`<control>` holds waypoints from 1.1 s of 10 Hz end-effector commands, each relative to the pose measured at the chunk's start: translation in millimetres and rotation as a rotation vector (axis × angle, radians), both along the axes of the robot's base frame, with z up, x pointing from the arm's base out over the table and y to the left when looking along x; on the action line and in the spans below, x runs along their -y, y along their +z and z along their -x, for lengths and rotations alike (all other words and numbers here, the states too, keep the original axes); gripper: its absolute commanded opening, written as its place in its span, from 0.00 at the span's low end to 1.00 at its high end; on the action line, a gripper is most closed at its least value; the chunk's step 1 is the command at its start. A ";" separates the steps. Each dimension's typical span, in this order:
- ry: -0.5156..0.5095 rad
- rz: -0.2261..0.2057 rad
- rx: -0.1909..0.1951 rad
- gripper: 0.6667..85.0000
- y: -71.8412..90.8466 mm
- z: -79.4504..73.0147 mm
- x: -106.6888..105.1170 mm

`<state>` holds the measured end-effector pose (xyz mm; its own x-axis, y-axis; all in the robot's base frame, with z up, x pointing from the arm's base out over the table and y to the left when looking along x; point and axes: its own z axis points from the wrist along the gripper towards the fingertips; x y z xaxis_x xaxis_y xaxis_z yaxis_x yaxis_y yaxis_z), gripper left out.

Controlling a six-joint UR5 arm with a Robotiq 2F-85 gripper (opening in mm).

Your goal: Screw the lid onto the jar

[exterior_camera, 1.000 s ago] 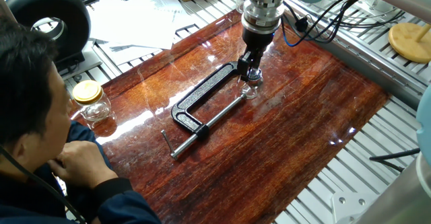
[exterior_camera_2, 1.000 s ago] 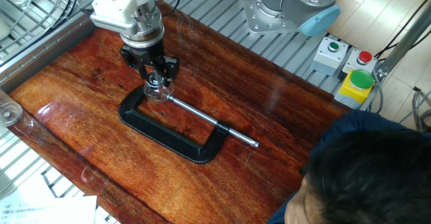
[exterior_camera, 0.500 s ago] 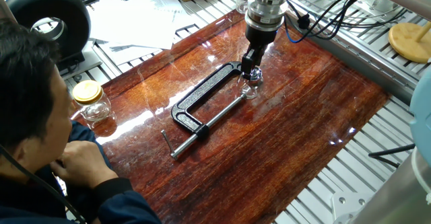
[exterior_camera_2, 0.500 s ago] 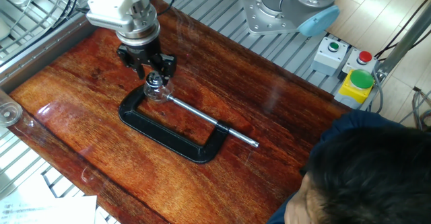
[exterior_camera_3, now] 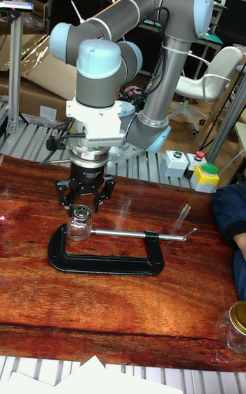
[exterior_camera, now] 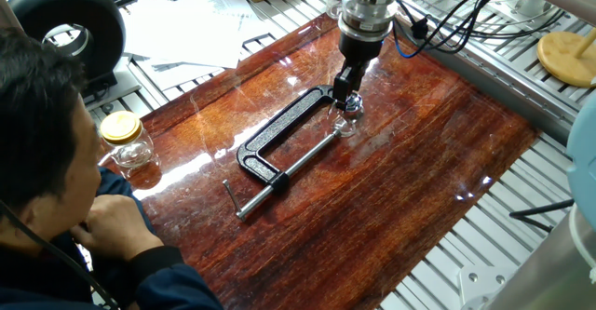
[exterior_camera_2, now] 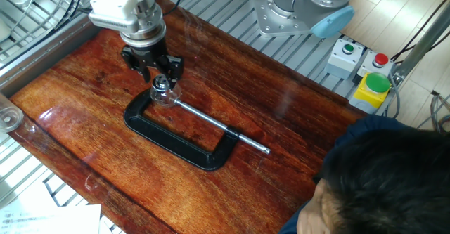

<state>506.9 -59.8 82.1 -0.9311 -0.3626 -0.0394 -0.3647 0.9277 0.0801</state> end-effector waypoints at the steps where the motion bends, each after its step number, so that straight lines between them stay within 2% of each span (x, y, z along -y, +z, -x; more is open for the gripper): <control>1: 0.072 -0.004 0.047 0.70 14.0 -6.4 -7.5; 2: 0.174 0.021 0.060 0.66 19.2 -3.0 -5.2; 3: 0.215 0.051 0.065 0.50 23.5 -2.9 -3.9; 4: 0.180 0.027 0.083 0.28 29.2 -9.4 -19.8; 5: 0.159 -0.011 0.083 0.09 35.5 -8.9 -38.7; 6: 0.147 -0.031 0.070 0.03 41.0 -2.8 -50.6; 7: 0.159 -0.049 0.048 0.00 43.4 4.9 -57.0; 8: 0.247 -0.020 0.034 0.00 42.9 10.9 -46.9; 9: 0.384 -0.006 0.083 0.00 41.3 0.7 -46.3; 10: 0.482 0.057 0.120 0.00 38.8 -6.4 -30.6; 11: 0.474 0.158 0.070 0.01 38.5 4.5 1.2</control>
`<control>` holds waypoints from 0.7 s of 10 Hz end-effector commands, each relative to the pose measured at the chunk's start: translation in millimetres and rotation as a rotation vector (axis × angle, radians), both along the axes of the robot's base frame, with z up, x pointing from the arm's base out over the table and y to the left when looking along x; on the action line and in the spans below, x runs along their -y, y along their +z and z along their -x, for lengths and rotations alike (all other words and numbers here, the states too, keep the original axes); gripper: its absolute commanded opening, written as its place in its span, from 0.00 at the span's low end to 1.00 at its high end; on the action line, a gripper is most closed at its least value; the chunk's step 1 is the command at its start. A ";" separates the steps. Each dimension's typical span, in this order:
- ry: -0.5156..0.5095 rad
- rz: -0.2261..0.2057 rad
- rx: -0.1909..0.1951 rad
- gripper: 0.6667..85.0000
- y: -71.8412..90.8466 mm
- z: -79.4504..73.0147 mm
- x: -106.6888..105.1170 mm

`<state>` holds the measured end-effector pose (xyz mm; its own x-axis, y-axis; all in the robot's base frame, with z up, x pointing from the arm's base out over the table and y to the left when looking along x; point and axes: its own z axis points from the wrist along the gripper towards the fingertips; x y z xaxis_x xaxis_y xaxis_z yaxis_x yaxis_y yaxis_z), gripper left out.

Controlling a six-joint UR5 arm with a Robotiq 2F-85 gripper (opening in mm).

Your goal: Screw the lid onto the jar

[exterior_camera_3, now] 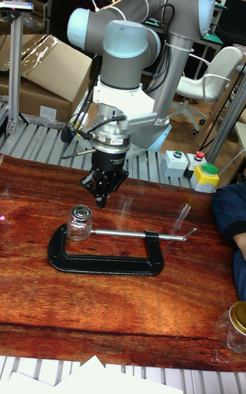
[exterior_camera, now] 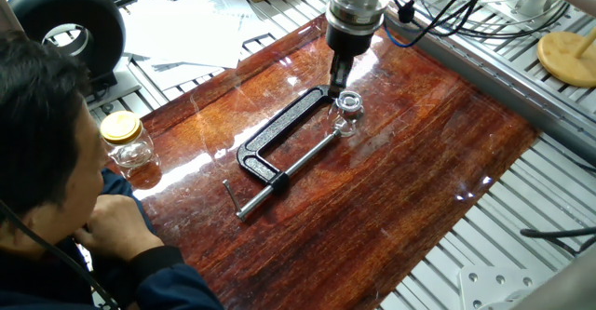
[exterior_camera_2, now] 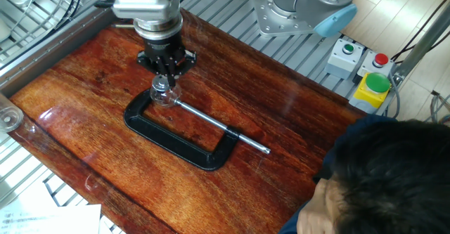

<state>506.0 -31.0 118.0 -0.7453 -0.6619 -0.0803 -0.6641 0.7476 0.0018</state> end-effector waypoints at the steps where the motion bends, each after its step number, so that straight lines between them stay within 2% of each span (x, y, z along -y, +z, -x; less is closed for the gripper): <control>1: 0.149 0.170 -0.048 0.19 2.4 18.9 49.9; 2: 0.220 0.168 -0.089 0.54 -2.2 28.3 58.1; 3: 0.277 0.159 -0.119 0.69 -9.5 35.4 64.9; 4: 0.304 0.119 -0.149 0.72 -11.9 44.1 55.6; 5: 0.354 0.108 -0.146 0.73 -13.6 42.6 51.6; 7: 0.488 0.150 -0.091 0.76 -18.2 23.9 54.5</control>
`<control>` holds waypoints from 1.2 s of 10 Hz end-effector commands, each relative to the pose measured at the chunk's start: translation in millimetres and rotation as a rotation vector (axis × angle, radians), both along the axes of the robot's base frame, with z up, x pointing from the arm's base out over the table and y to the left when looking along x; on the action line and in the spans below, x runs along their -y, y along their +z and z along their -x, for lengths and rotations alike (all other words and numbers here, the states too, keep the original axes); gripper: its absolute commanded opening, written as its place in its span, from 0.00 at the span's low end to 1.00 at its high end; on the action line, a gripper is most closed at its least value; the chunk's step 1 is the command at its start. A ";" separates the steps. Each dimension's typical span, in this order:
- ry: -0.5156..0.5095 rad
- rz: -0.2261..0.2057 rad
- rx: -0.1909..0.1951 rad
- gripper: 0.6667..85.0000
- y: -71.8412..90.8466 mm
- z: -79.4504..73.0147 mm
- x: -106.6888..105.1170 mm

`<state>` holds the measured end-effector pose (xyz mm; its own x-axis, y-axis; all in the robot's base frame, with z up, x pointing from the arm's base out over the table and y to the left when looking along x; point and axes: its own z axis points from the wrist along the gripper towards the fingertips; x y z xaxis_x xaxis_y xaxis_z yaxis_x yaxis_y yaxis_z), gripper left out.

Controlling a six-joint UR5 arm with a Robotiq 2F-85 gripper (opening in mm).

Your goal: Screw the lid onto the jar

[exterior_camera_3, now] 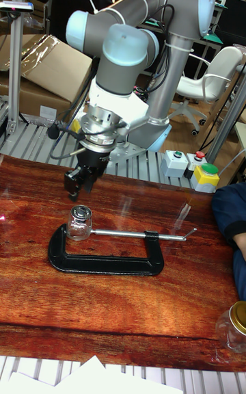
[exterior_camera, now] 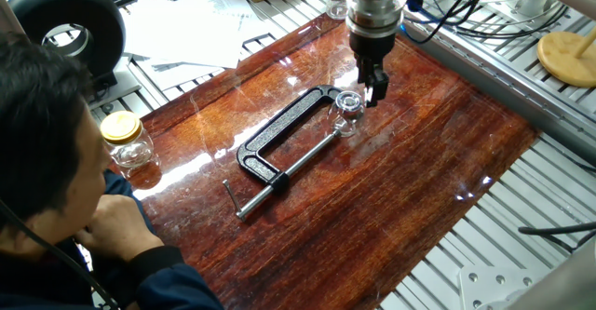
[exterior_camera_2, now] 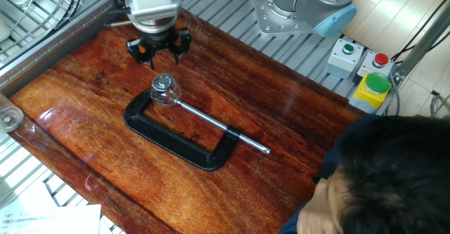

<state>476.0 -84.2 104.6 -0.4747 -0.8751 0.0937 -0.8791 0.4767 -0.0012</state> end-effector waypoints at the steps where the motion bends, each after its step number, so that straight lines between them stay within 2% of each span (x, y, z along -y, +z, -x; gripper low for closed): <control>1: 0.141 -0.010 0.012 0.74 -5.2 -8.4 -2.8; 2: 0.166 -0.008 0.033 0.73 -6.3 -15.5 -3.4; 5: 0.278 -0.058 0.049 0.73 -11.4 -21.1 -22.0; 7: 0.373 -0.055 0.061 0.73 -13.7 -28.4 -20.9; 8: 0.405 -0.061 0.060 0.73 -16.1 -29.8 -20.6; 10: 0.440 -0.099 0.057 0.74 -22.5 -28.2 -23.0; 12: 0.472 -0.105 0.060 0.74 -23.9 -28.3 -22.6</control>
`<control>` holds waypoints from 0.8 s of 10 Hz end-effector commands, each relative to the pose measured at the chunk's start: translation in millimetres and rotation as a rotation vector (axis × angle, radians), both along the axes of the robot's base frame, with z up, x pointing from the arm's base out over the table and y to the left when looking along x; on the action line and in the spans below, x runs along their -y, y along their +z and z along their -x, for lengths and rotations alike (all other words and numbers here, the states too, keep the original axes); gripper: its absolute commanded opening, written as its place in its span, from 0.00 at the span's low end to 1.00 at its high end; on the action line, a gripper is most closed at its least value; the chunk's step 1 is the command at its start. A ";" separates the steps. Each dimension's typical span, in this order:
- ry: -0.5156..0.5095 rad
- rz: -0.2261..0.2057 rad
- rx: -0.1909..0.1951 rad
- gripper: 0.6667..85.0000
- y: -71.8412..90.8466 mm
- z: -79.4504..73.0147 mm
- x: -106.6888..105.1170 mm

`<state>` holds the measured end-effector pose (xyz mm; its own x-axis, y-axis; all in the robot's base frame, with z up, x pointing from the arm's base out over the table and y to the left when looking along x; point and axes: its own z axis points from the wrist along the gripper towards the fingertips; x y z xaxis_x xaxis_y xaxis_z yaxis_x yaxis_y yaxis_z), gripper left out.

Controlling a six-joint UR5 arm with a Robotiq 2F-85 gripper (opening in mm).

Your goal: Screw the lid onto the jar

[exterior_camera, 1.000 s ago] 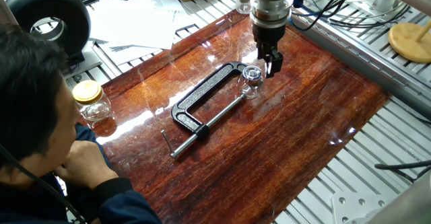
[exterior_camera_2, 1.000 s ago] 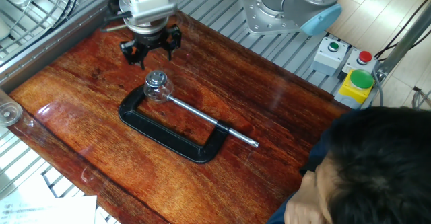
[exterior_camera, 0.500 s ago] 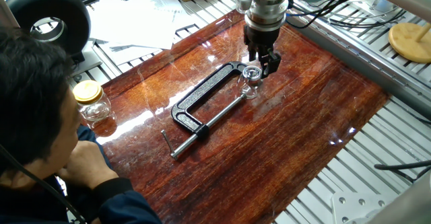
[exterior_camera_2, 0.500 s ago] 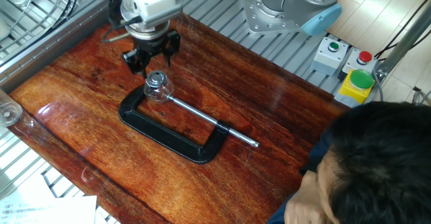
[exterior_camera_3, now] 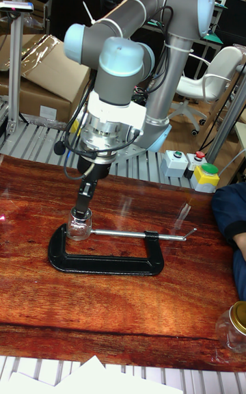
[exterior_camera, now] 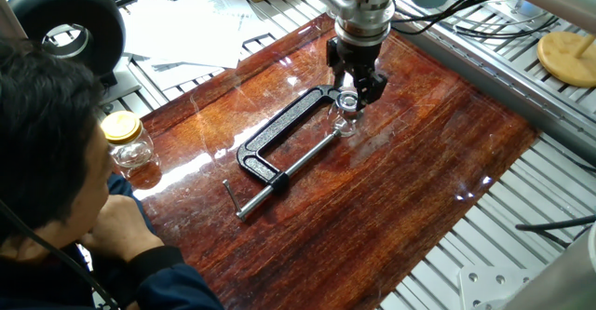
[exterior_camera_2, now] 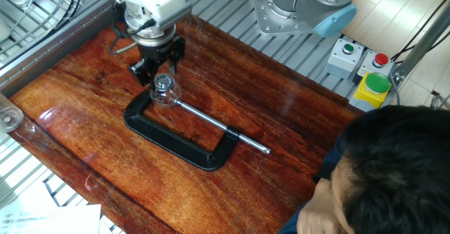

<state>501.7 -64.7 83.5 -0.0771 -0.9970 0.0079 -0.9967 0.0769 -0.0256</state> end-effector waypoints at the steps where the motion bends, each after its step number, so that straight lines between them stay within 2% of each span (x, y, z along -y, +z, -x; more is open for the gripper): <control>1: 0.056 -0.022 0.013 0.74 -2.9 -3.7 -0.9; 5: 0.057 -0.001 0.026 0.74 -4.9 -10.1 4.6; 8: 0.050 -0.015 0.025 0.74 -5.4 -9.8 0.9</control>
